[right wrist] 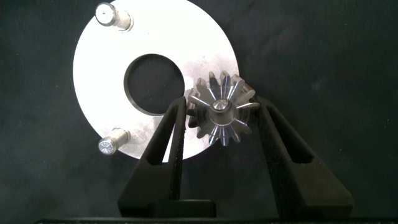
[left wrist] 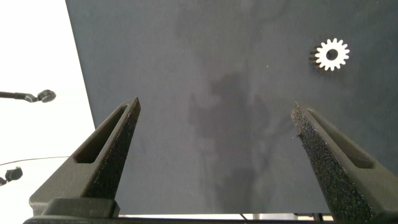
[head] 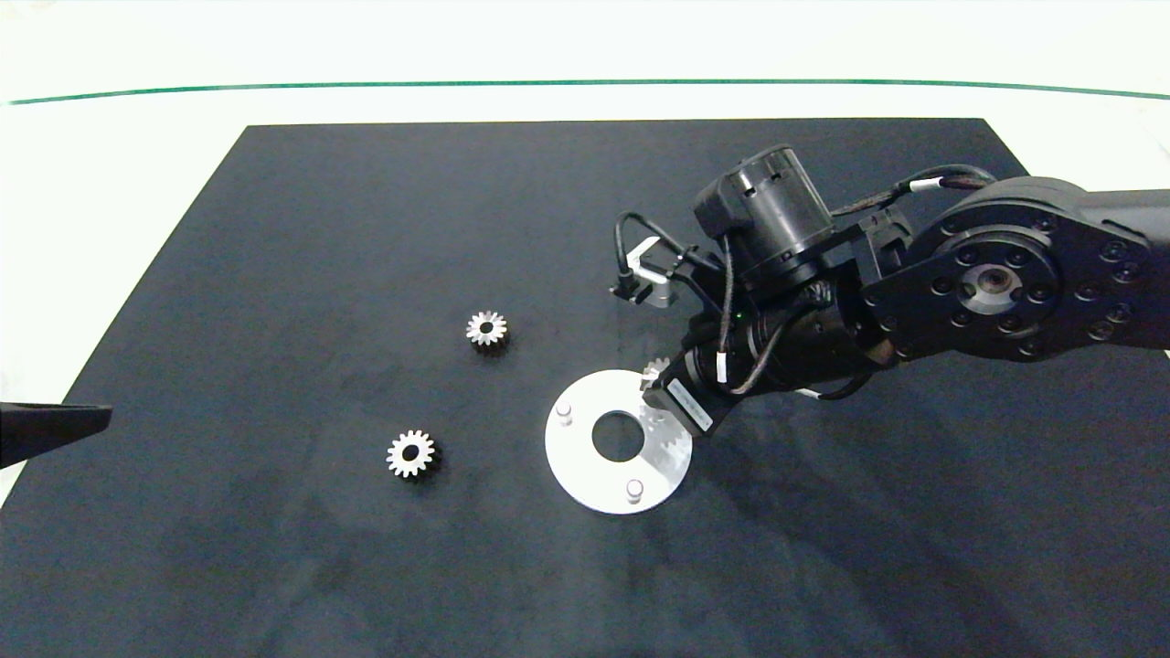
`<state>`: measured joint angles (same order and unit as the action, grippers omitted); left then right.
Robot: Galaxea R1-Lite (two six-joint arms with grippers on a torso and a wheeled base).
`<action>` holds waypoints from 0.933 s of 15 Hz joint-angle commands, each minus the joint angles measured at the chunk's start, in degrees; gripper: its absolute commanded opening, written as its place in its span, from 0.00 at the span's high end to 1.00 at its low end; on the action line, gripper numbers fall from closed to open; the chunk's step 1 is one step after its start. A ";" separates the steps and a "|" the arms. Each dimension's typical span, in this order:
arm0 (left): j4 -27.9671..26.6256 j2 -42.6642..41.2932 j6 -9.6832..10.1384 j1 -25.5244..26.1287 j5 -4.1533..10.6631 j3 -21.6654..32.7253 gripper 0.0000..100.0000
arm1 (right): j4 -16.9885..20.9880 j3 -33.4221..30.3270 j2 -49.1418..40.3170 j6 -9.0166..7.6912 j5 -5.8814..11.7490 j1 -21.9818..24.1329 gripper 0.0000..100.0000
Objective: Install three planetary gears onto the carrier pins
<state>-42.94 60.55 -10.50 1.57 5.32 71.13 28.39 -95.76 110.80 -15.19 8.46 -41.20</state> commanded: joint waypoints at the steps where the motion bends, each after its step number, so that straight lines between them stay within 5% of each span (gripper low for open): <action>1: -0.22 0.01 -0.05 0.01 0.05 0.06 0.00 | 0.26 0.22 0.03 -0.10 0.07 -0.10 0.81; 14: -0.22 -0.61 -0.14 0.10 -0.04 0.06 0.00 | 0.26 -0.48 0.29 -0.10 0.33 -0.28 0.81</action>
<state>-42.91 59.87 -10.58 1.67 5.25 71.19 28.47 -96.24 111.13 -15.18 8.75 -41.36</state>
